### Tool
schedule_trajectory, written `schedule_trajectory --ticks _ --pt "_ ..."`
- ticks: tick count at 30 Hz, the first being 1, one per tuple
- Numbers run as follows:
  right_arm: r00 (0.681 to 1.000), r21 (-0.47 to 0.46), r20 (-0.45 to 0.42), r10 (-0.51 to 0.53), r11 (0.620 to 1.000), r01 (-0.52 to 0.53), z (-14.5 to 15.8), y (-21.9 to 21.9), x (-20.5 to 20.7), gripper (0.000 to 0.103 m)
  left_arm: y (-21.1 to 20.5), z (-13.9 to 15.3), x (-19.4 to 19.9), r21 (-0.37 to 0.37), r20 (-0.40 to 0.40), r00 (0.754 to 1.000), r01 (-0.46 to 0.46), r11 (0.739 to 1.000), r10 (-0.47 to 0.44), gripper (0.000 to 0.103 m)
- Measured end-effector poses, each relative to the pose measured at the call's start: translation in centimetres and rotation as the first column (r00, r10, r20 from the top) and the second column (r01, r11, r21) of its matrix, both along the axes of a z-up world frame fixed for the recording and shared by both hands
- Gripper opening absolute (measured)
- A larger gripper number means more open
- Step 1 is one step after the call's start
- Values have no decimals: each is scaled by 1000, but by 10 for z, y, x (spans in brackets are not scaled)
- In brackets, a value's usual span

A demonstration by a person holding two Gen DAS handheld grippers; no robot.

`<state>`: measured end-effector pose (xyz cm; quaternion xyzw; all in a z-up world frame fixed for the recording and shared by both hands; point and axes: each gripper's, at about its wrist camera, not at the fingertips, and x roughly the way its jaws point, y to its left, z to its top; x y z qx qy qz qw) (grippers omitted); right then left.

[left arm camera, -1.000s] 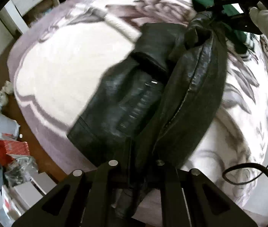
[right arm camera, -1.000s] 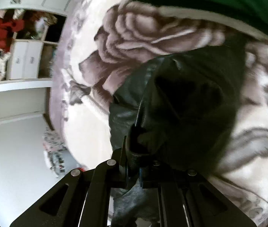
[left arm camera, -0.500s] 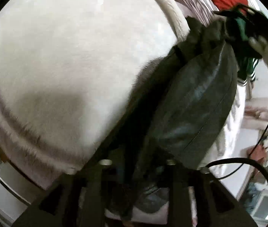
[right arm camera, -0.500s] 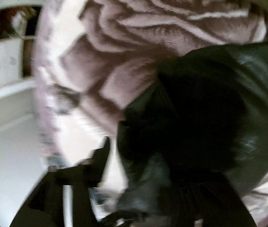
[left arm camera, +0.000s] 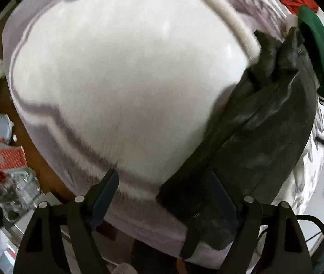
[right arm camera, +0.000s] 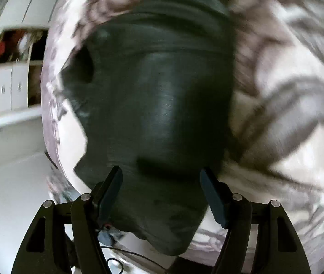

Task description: Fold large clothes

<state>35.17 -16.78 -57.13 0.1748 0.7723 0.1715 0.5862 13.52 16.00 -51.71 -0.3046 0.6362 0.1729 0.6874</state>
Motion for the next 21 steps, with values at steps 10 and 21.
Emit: schedule_trajectory --ticks 10,21 --pt "984 25 61 -170 985 168 10 -71 32 72 -37 54 157 167 151 938 287 943 -312 81" --pt "981 89 72 -177 981 171 6 -58 70 65 -35 -37 225 232 71 947 291 928 -314 103"
